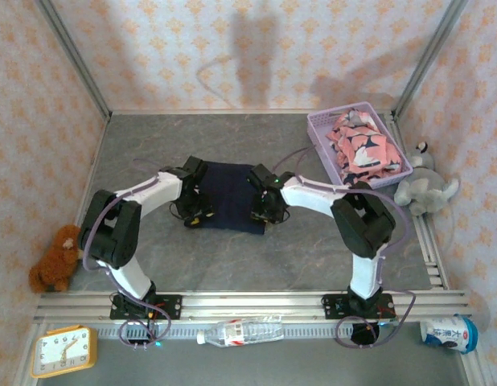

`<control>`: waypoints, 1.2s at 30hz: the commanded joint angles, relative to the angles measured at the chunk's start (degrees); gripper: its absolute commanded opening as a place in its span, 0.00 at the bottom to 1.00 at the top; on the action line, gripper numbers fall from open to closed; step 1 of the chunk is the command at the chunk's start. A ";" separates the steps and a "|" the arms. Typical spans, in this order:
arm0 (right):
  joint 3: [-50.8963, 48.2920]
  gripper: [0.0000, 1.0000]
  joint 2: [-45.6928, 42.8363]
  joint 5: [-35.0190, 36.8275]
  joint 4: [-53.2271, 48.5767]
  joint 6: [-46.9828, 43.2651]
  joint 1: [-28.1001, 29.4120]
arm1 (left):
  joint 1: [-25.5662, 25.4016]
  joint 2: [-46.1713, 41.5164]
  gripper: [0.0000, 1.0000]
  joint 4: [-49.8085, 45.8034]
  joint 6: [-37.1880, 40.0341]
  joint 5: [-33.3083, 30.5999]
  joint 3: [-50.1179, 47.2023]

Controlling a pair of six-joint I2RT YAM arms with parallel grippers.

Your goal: Fold and stack the mixed laundry pile

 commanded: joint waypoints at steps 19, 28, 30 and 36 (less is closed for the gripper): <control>24.84 0.47 11.71 4.40 -2.95 -7.66 -9.77 | 1.28 -3.73 0.33 -1.80 3.37 -11.19 -3.29; 28.79 0.39 17.08 4.27 -3.47 -7.71 -12.89 | 1.28 0.23 0.33 -0.73 2.30 -11.67 -3.79; 29.05 0.34 17.59 3.01 -3.04 -7.61 -13.26 | 1.28 0.73 0.33 -0.60 2.13 -11.80 -4.15; 27.17 0.28 17.55 -2.45 1.92 -5.38 -13.28 | 1.28 1.74 0.33 -0.37 1.46 -12.35 -5.21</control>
